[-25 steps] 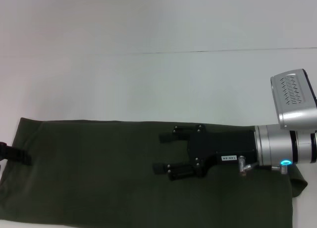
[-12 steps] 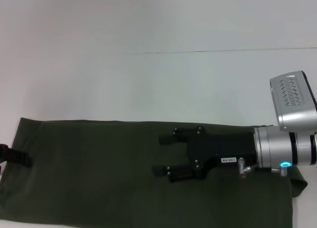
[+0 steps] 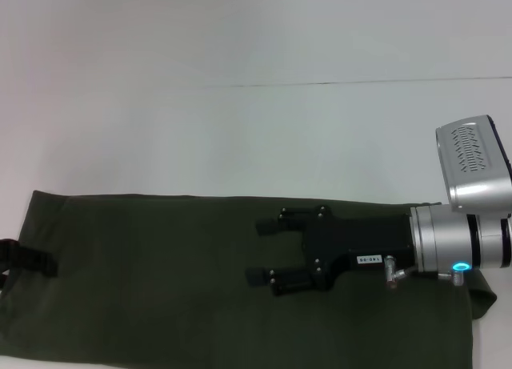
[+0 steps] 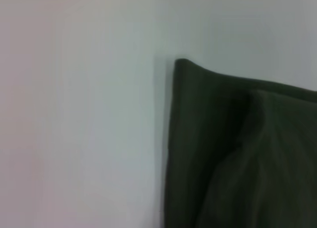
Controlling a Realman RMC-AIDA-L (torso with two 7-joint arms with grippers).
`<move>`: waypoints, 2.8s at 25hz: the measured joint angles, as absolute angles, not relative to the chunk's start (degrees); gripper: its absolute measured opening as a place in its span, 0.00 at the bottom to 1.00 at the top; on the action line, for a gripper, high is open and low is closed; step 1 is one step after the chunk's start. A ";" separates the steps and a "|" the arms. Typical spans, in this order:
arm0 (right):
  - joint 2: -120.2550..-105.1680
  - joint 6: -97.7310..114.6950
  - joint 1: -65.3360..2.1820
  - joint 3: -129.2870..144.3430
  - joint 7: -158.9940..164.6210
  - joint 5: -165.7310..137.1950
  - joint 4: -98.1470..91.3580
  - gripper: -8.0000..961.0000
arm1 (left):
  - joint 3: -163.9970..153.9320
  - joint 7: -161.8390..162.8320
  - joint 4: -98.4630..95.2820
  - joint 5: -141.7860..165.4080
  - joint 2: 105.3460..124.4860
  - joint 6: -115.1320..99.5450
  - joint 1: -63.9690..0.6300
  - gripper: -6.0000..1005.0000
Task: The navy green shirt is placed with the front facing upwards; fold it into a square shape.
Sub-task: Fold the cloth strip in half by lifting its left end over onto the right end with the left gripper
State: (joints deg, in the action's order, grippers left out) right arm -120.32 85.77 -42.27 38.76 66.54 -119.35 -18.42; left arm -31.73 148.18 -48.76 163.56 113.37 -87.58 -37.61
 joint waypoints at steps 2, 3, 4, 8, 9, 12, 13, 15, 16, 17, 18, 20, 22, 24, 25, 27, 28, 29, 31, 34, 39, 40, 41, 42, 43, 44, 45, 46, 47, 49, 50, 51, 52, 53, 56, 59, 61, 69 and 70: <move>-120.32 85.77 -42.27 38.76 66.53 -119.35 -18.42 0.90 | -31.73 147.99 -48.56 163.56 113.35 -87.61 -37.72 0.87; -120.32 85.77 -42.27 38.76 66.53 -119.35 -18.42 0.90 | -31.73 147.93 -48.54 163.56 113.34 -87.60 -37.74 0.87; -120.31 85.77 -42.27 38.76 66.53 -119.35 -18.42 0.90 | -31.73 147.92 -48.54 163.56 113.34 -87.55 -37.75 0.87; -120.32 85.78 -42.27 38.95 66.53 -119.32 -18.43 0.90 | -31.73 147.90 -48.62 163.56 113.31 -87.30 -37.77 0.86; -120.32 85.78 -42.27 39.05 66.53 -119.30 -18.43 0.90 | -31.73 147.87 -48.71 163.56 113.29 -87.29 -37.78 0.86; -120.32 85.78 -42.27 39.11 66.53 -119.29 -18.44 0.90 | -31.73 147.79 -48.81 163.56 113.17 -87.23 -37.79 0.86; -120.32 85.78 -42.27 39.11 66.53 -119.29 -18.45 0.90 | -31.73 147.77 -48.82 163.56 113.15 -87.21 -37.79 0.85; -120.32 85.78 -42.27 39.11 66.53 -119.26 -18.45 0.90 | -31.76 147.72 -48.80 163.56 113.14 -87.10 -37.79 0.85; -120.32 85.78 -42.27 39.11 66.54 -119.25 -18.46 0.90 | -31.91 147.70 -48.77 163.56 113.16 -87.02 -37.79 0.85; -120.32 85.78 -42.27 39.11 66.53 -119.25 -18.46 0.90 | -32.11 147.69 -48.75 163.56 113.21 -86.95 -37.79 0.85; -120.32 85.78 -42.27 39.11 66.53 -119.25 -18.46 0.90 | -32.44 147.68 -48.70 163.56 113.29 -86.88 -37.79 0.85; -120.32 85.78 -42.28 39.11 66.53 -119.25 -18.46 0.90 | -32.81 147.71 -48.63 163.56 113.35 -86.78 -37.77 0.85; -120.32 85.78 -42.27 39.11 66.54 -119.25 -18.46 0.90 | -32.92 147.82 -48.52 163.56 113.37 -86.78 -37.76 0.84; -120.31 85.78 -42.28 39.11 66.53 -119.23 -18.46 0.90 | -32.86 147.85 -48.28 163.52 113.38 -86.80 -37.76 0.84; -120.29 85.78 -42.28 39.11 66.53 -119.21 -18.46 0.90 | -32.78 147.88 -48.20 163.43 113.38 -86.88 -37.78 0.84; -120.25 85.78 -42.28 39.11 66.53 -119.19 -18.46 0.90 | -32.58 147.96 -48.08 163.24 113.37 -87.20 -37.82 0.84; -120.22 85.78 -42.27 39.11 66.53 -119.19 -18.46 0.90 | -32.52 148.03 -47.94 163.16 113.33 -87.39 -37.90 0.83; -120.22 85.78 -42.28 39.11 66.53 -119.18 -18.46 0.90 | -32.45 148.08 -47.53 163.09 113.25 -87.74 -38.08 0.83; -120.22 85.78 -42.27 39.11 66.53 -119.18 -18.46 0.90 | -32.27 148.05 -46.40 162.83 113.06 -88.41 -38.56 0.83; -120.22 85.78 -42.28 39.11 66.53 -119.16 -18.46 0.90 | -31.91 147.86 -44.63 162.20 112.71 -89.22 -39.23 0.83; -120.23 85.78 -42.27 39.11 66.53 -119.09 -18.46 0.90 | -31.86 148.14 -44.29 162.06 112.51 -89.38 -39.72 0.82; -120.23 85.78 -42.28 39.11 66.53 -119.08 -18.46 0.90 | -31.87 148.18 -44.29 162.06 112.47 -89.38 -39.77 0.82; -120.23 85.78 -42.27 39.11 66.53 -119.09 -18.46 0.90 | -31.86 148.21 -44.29 162.06 112.43 -89.38 -39.80 0.82; -120.22 85.78 -42.28 39.11 66.53 -119.08 -18.46 0.90 | -31.87 148.23 -44.29 162.06 112.42 -89.39 -39.82 0.82; -120.23 85.78 -42.28 39.11 66.53 -119.09 -18.46 0.90 | -31.88 148.24 -44.29 162.06 112.41 -89.42 -39.84 0.81; -120.22 85.78 -42.27 39.11 66.53 -119.08 -18.46 0.90 | -31.88 148.24 -44.29 162.06 112.41 -89.49 -39.86 0.81; -120.23 85.78 -42.28 39.11 66.53 -119.08 -18.46 0.90 | -31.89 148.23 -44.29 162.06 112.41 -89.63 -39.86 0.81; -120.22 85.78 -42.28 39.11 66.53 -119.09 -18.46 0.90 | -31.89 148.23 -44.29 162.06 112.41 -89.79 -39.86 0.81; -120.23 85.78 -42.28 39.11 66.53 -119.08 -18.46 0.90 | -31.91 148.22 -44.29 162.07 112.41 -89.96 -39.86 0.81; -120.23 85.78 -42.28 39.11 66.53 -119.09 -18.46 0.90 | -31.91 148.26 -44.31 162.13 112.41 -90.05 -39.84 0.81; -120.23 85.78 -42.28 39.11 66.53 -119.08 -18.46 0.90 | -31.93 148.27 -44.35 162.15 112.41 -90.03 -39.79 0.80; -120.23 85.78 -42.28 39.11 66.53 -119.09 -18.46 0.90 | -31.93 148.27 -44.46 162.16 112.44 -89.94 -39.69 0.76; -120.23 85.78 -42.28 39.11 66.53 -119.09 -18.46 0.90 | -31.92 148.28 -44.56 162.16 112.48 -89.88 -39.63 0.71; -120.23 85.78 -42.27 39.11 66.53 -119.09 -18.46 0.90 | -31.97 148.29 -44.63 162.16 112.53 -89.84 -39.60 0.66; -120.23 85.96 -42.28 39.10 66.58 -119.09 -18.46 0.90 | -32.24 148.25 -44.91 162.35 112.75 -89.57 -39.58 0.53; -120.18 86.15 -42.27 38.95 66.61 -119.09 -18.46 0.90 | -32.26 148.28 -45.05 162.32 112.79 -89.45 -39.59 0.41; -120.15 86.17 -42.28 38.87 66.62 -119.09 -18.47 0.90 | -32.30 148.27 -44.76 162.55 112.71 -89.47 -39.72 0.33; -120.13 86.27 -42.27 38.95 66.62 -119.09 -18.61 0.90 | -31.82 148.34 -44.59 162.35 112.31 -90.10 -39.82 0.11; -120.14 86.29 -42.28 38.91 66.62 -119.09 -18.61 0.90 | -31.78 148.30 -44.60 162.34 112.28 -90.15 -39.81 0.11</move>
State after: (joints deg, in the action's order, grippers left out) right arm -120.14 86.29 -42.28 38.91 66.62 -119.09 -18.61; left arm -31.78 148.30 -44.60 162.34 112.28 -90.15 -39.81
